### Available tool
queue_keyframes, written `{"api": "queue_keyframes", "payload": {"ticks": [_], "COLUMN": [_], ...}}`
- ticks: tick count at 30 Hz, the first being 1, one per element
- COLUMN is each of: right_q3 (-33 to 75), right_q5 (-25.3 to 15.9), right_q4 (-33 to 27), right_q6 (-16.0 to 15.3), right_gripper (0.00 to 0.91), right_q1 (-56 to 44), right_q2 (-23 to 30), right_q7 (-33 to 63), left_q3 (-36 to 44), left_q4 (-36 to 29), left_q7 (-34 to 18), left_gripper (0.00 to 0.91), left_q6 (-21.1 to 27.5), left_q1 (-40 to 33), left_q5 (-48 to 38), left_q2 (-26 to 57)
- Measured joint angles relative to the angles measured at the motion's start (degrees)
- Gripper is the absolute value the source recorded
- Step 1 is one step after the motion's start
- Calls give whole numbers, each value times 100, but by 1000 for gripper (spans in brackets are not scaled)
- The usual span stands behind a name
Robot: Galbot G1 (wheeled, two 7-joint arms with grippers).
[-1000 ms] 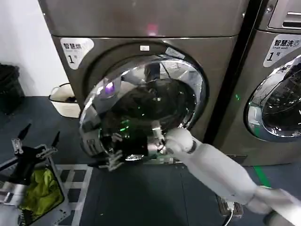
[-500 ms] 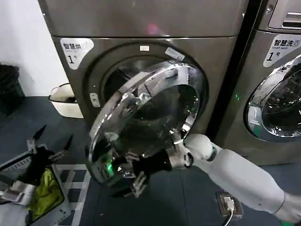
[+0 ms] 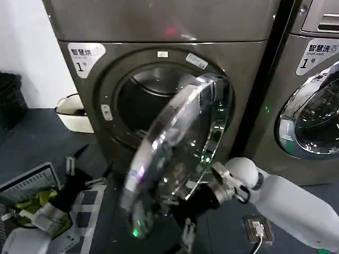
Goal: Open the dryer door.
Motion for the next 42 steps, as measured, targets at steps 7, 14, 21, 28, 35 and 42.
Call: {"api": "queue_keyframes", "payload": {"ticks": [7, 14, 21, 28, 35, 42], "right_q3": [165, 573, 1606, 2761, 4111, 4605], "right_q5": [17, -19, -105, -157, -307, -594], "right_q4": [227, 287, 462, 301, -534, -1687], "right_q6": [137, 260, 350, 715, 1162, 1550], "right_gripper": [907, 907, 907, 907, 907, 907], "right_q1": [-261, -699, -1610, -2666, -3543, -3763], "right_q2": [-529, -983, -1472, -1954, -2508, -2874], "right_q7": [-378, -496, -678, -471, -463, -348], "left_q3": [313, 461, 660, 989, 1512, 2221], "left_q4": [-195, -460, -797, -1107, -1248, -1247], "left_q7": [39, 114, 253, 352, 359, 377], "left_gripper": [907, 907, 907, 907, 907, 907], "left_q6": [1, -2, 25, 37, 47, 19], "left_q1": [-1, 47, 47, -29, -257, -589], "left_q5": [0, -71, -105, -85, 57, 195], "left_q2": [238, 500, 568, 788, 1030, 1241]}}
